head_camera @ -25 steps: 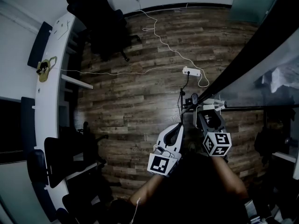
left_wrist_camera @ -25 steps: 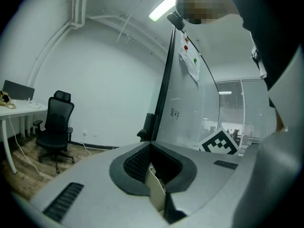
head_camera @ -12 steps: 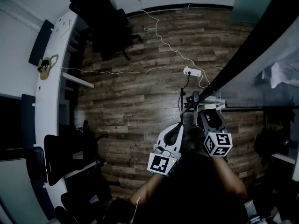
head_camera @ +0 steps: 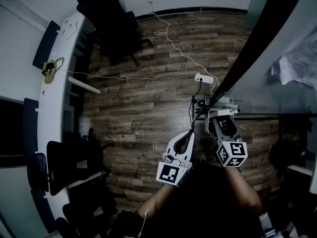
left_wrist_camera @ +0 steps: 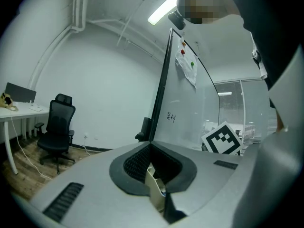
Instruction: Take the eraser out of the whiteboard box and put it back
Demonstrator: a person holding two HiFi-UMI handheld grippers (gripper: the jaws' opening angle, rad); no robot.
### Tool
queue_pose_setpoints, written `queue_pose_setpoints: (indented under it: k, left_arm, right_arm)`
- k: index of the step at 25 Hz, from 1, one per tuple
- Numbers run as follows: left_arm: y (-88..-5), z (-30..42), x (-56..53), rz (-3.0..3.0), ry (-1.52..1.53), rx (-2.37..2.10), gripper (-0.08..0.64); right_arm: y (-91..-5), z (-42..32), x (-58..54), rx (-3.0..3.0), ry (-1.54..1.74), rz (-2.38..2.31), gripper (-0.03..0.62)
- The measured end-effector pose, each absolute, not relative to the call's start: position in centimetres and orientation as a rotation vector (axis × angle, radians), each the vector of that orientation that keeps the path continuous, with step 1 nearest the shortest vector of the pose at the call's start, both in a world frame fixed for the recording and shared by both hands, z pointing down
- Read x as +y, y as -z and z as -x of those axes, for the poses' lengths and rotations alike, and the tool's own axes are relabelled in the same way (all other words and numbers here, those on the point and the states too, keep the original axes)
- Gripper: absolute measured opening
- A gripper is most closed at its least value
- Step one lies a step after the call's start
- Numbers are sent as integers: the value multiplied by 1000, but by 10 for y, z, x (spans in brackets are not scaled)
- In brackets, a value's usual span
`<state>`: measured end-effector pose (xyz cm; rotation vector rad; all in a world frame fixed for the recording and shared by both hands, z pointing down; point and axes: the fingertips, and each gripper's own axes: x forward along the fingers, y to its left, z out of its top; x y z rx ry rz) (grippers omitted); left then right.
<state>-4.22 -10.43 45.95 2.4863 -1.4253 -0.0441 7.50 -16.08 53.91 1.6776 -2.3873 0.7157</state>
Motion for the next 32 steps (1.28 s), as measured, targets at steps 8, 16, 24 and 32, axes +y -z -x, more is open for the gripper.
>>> queue_pose_setpoints:
  k: [8,16,24,32]
  left_arm:
    - [-457,37,-88,-2487,23,-1453,6]
    - [-455,31,-67,-2482,6,-1488,6]
    - [-450,11,-42,-2487,5,-1495,6]
    - [-447,-9,-15,-2490,-20,-1526,6]
  right_arm:
    - [-519,-78,-146,-2450,-668,-1671,238]
    - [-505,-87,-123,-2492,-655,-1668,238]
    - [-496,-104,-93,-2525,-665,-1651,238]
    - [-489,-121,-61,-2564,-692,-1630,238]
